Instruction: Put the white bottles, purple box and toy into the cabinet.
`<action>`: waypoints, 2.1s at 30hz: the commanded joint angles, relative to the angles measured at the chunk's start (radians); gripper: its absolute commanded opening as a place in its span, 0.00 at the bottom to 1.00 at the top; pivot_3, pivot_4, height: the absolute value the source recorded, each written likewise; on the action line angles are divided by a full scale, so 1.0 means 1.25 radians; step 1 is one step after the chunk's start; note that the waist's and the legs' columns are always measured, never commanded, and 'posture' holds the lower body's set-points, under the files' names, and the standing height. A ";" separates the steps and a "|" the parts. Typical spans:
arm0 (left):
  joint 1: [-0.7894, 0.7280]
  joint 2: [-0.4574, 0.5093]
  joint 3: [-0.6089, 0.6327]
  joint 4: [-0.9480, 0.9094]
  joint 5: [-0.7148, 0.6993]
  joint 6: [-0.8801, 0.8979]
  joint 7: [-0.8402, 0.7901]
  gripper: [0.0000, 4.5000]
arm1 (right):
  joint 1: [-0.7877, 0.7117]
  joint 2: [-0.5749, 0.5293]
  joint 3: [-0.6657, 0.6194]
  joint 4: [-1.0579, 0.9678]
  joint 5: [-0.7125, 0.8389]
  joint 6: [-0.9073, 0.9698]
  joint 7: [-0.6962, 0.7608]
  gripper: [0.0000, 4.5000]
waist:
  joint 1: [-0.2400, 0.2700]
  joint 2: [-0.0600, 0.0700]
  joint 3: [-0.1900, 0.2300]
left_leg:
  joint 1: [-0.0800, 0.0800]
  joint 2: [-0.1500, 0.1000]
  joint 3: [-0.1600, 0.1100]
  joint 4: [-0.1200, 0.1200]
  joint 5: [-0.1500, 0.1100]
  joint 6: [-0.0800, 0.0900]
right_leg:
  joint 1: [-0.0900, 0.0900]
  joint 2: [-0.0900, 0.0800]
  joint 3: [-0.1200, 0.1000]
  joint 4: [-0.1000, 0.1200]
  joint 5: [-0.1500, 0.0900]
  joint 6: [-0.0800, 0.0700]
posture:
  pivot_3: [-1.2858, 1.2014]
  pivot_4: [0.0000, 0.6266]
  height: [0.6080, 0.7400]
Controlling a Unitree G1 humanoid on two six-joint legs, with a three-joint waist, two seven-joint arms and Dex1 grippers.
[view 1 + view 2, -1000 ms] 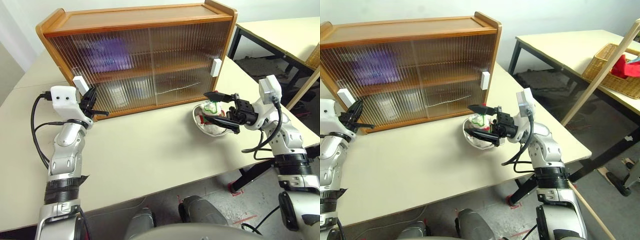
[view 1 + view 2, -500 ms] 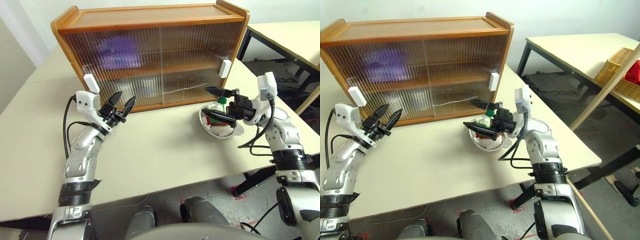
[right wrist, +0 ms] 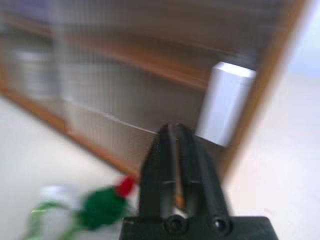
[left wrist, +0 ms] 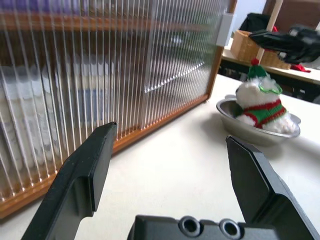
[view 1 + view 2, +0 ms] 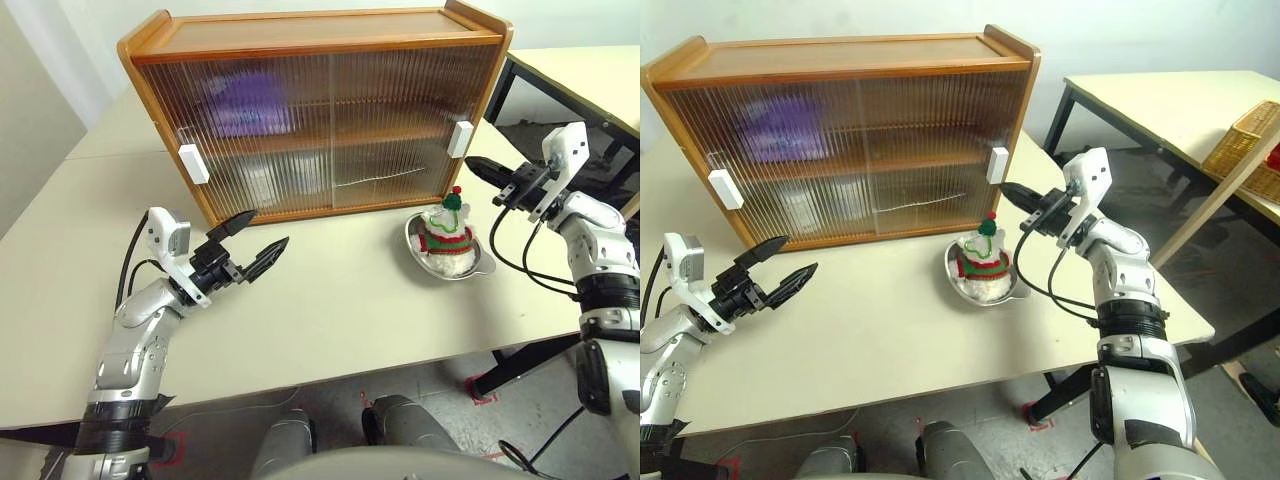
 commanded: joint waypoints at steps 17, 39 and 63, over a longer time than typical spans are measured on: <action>-0.008 0.006 -0.029 0.026 0.042 -0.012 -0.021 1.00 | -0.094 0.031 0.010 0.039 -0.058 0.088 -0.165 0.01 | -0.011 0.002 0.000 | -0.001 0.002 0.000 -0.002 0.000 0.000 | -0.002 0.002 0.000 0.000 -0.003 0.004 | 0.44 0.02 1.00; -0.012 0.005 -0.032 0.023 0.065 -0.010 0.005 1.00 | -0.155 0.056 0.024 0.046 -0.074 0.132 -0.111 0.01 | -0.007 0.003 -0.001 | -0.004 0.002 0.001 -0.001 -0.001 0.000 | -0.005 0.002 0.000 0.000 -0.002 0.005 | 0.46 0.00 1.00; 0.004 0.018 -0.014 -0.030 0.041 0.022 0.022 1.00 | -0.205 0.156 0.067 0.035 -0.063 0.200 -0.027 0.01 | 0.005 0.003 -0.001 | -0.004 0.003 0.001 -0.001 0.000 0.001 | -0.005 0.002 -0.001 0.000 0.002 -0.003 | 0.46 0.00 1.00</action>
